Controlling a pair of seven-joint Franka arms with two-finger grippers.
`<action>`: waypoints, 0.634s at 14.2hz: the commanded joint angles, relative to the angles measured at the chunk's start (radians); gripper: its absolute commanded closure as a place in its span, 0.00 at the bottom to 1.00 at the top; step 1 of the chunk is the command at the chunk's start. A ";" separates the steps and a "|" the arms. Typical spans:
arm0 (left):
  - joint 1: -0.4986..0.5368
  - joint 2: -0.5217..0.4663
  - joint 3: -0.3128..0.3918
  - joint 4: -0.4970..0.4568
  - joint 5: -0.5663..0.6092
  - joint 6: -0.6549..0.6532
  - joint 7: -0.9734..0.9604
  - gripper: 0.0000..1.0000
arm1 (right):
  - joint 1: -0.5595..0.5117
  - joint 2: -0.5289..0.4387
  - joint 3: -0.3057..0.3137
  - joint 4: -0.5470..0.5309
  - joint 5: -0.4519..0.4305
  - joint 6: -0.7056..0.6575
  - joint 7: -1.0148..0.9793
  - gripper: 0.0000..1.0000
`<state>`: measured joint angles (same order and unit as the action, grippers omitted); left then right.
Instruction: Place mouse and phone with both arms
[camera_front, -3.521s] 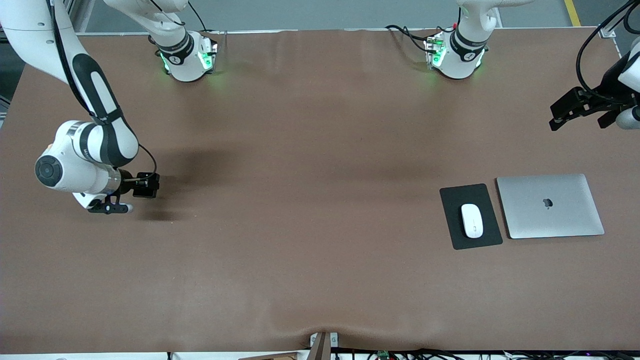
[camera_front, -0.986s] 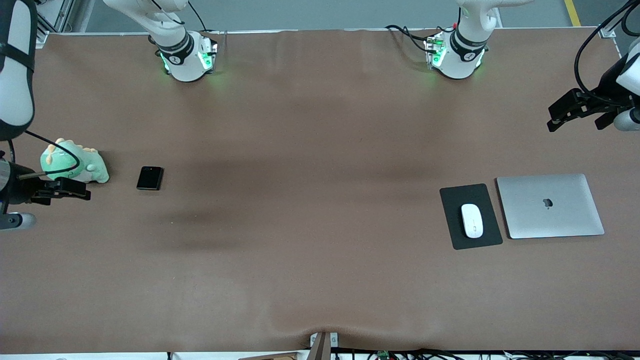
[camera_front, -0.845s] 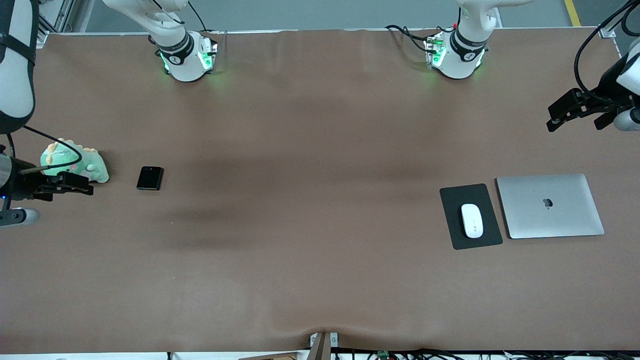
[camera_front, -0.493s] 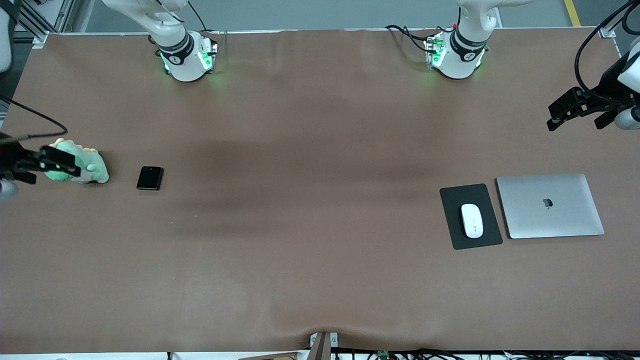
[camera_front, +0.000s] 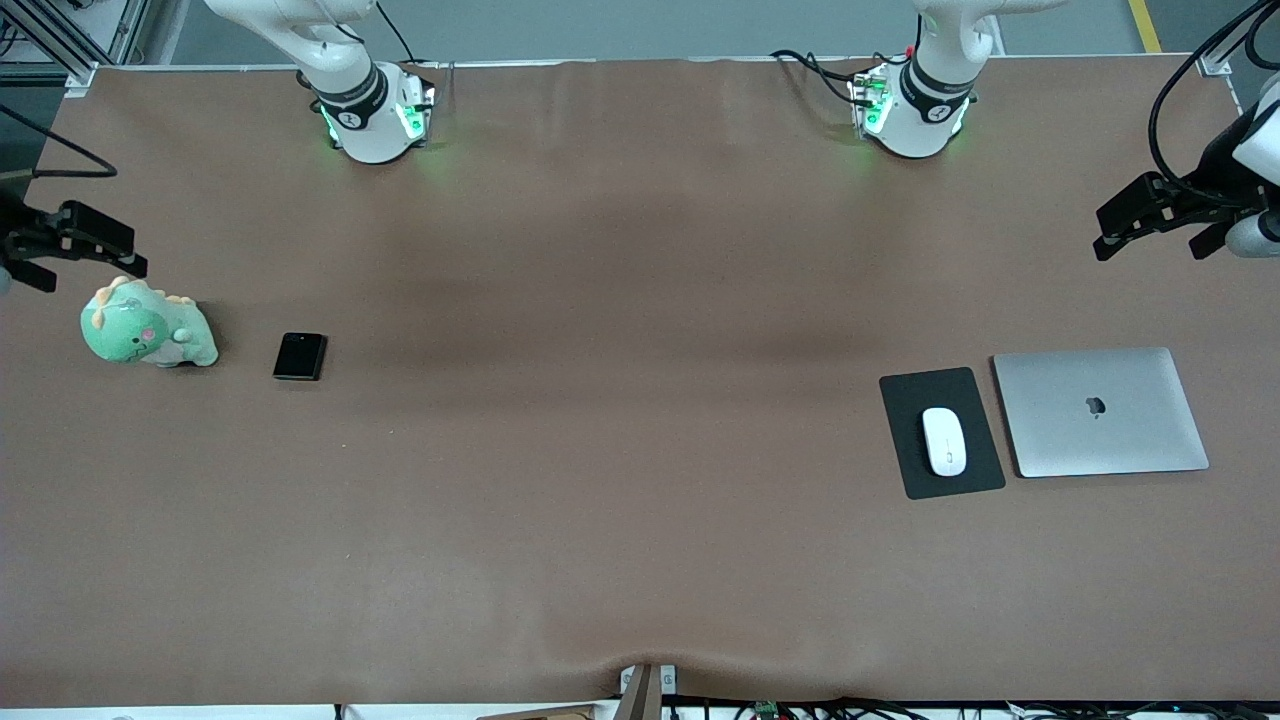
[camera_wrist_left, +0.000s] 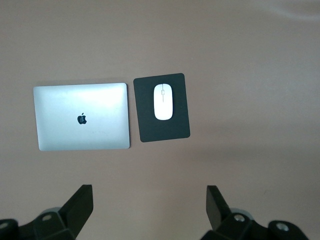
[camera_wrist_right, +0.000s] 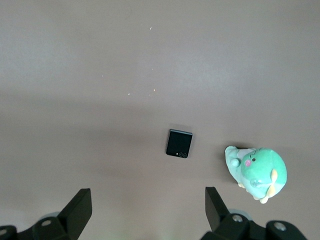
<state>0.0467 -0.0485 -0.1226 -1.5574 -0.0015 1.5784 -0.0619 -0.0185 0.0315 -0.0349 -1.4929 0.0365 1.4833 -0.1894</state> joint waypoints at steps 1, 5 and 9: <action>0.010 -0.001 -0.006 0.019 -0.029 -0.005 0.027 0.00 | -0.012 -0.120 0.006 -0.157 -0.012 0.067 -0.009 0.00; 0.007 -0.002 -0.011 0.020 -0.017 -0.014 0.022 0.00 | -0.027 -0.127 0.006 -0.156 -0.014 0.069 -0.074 0.00; 0.005 -0.004 -0.014 0.020 -0.012 -0.067 0.020 0.00 | -0.032 -0.122 0.006 -0.153 -0.014 0.072 -0.075 0.00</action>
<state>0.0449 -0.0485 -0.1292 -1.5495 -0.0016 1.5432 -0.0604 -0.0355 -0.0641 -0.0376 -1.6172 0.0352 1.5419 -0.2459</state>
